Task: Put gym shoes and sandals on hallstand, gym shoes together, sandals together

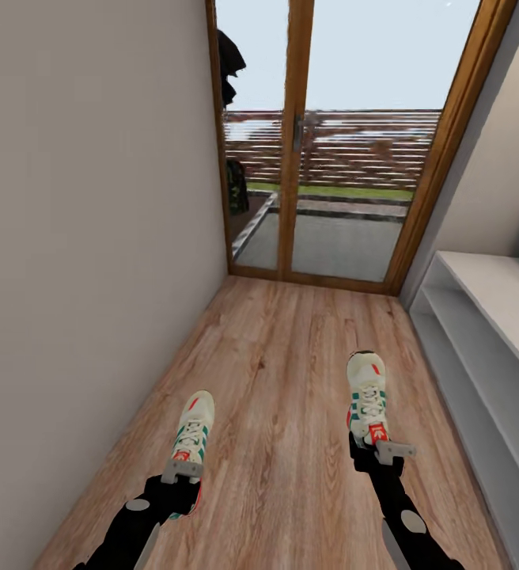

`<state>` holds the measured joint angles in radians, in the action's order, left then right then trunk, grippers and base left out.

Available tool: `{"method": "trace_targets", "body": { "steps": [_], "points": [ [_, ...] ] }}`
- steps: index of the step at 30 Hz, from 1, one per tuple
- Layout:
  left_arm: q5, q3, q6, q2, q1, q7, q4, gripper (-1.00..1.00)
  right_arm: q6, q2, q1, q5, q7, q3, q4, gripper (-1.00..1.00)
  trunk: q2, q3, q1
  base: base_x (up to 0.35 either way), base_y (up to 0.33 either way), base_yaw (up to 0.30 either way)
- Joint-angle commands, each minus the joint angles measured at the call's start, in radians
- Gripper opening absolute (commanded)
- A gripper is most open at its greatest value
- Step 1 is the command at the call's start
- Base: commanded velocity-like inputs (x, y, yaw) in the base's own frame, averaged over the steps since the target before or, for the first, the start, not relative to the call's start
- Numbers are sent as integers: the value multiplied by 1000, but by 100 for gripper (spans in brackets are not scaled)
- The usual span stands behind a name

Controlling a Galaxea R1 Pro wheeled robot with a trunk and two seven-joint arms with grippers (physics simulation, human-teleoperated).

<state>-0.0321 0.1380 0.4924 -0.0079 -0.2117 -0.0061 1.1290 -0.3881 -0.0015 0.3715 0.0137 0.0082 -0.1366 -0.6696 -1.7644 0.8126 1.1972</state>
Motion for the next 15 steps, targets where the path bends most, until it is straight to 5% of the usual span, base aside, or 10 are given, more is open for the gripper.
{"method": "trace_targets", "body": {
  "steps": [1,8,15],
  "points": [
    [0,1,0,0,0,0,0,-100,0,0,0,0,0,0,0,-100,0,0,0,250,236,-24],
    [0,3,0,-1,0,1,0,-100,0,0,0,2,1,0,0,-100,0,0,0,253,138,-166],
    [-1,3,0,-1,0,2,0,-100,0,0,0,2,4,0,2,-100,0,0,0,289,11,-23]
  ]
}}
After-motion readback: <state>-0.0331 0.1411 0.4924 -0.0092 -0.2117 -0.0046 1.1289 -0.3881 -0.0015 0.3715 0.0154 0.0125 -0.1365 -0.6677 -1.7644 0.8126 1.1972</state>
